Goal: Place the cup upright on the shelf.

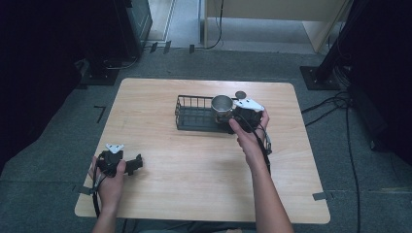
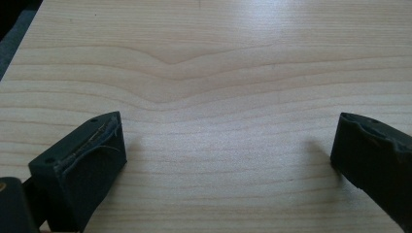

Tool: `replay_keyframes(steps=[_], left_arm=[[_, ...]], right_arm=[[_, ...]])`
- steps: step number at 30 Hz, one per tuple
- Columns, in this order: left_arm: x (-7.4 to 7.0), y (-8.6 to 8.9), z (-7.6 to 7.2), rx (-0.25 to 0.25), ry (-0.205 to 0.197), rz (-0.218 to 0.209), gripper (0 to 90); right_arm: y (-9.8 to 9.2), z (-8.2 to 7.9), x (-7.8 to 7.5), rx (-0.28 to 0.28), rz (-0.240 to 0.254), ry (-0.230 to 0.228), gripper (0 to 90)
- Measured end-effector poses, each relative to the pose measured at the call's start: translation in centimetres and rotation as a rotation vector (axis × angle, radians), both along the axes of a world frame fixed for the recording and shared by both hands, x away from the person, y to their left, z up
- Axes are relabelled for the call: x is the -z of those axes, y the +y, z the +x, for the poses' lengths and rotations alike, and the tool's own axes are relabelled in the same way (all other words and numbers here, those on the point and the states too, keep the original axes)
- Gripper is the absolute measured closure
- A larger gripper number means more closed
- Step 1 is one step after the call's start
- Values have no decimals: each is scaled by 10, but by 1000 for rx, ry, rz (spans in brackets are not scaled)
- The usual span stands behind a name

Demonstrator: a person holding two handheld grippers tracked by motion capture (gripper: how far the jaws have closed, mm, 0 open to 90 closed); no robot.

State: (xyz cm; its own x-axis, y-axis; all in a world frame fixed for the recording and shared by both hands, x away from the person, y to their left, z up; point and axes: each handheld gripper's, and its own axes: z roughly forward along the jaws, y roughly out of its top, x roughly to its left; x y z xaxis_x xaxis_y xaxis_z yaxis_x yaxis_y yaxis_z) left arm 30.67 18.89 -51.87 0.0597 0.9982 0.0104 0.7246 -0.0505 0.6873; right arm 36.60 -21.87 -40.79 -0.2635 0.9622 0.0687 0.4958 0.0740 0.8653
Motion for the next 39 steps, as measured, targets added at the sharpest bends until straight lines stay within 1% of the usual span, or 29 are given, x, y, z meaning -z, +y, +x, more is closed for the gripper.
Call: replay_keyframes(steps=[6, 11, 13, 15, 18, 24, 28, 29, 33, 39], left_arm=[[0, 0, 0, 0, 0, 0, 0], [0, 0, 0, 1, 1, 1, 0], [0, 0, 0, 1, 1, 1, 0], [0, 0, 0, 1, 1, 1, 0], [0, 0, 0, 3, 3, 3, 0], [0, 0, 0, 3, 3, 3, 0], [0, 0, 0, 3, 3, 3, 0], [0, 0, 0, 2, 2, 3, 0], [0, 0, 0, 2, 3, 3, 0], [0, 0, 0, 3, 3, 3, 0]], right_arm=[[-14, -14, 6, 12, -6, 12, 0], [-25, -25, 11, 34, -11, 17, 0], [-32, -32, 15, 48, -4, 17, 0], [-34, -34, 16, 51, -1, 17, 0], [-43, -42, 21, 63, 0, 24, 0], [-51, -49, 25, 70, -3, 34, 0], [-57, -55, 29, 85, -3, 40, 0], [-61, -58, 33, 89, -4, 43, 0], [-66, -62, 37, 104, 1, 52, 0], [-77, -68, 42, 127, -5, 62, 0]])
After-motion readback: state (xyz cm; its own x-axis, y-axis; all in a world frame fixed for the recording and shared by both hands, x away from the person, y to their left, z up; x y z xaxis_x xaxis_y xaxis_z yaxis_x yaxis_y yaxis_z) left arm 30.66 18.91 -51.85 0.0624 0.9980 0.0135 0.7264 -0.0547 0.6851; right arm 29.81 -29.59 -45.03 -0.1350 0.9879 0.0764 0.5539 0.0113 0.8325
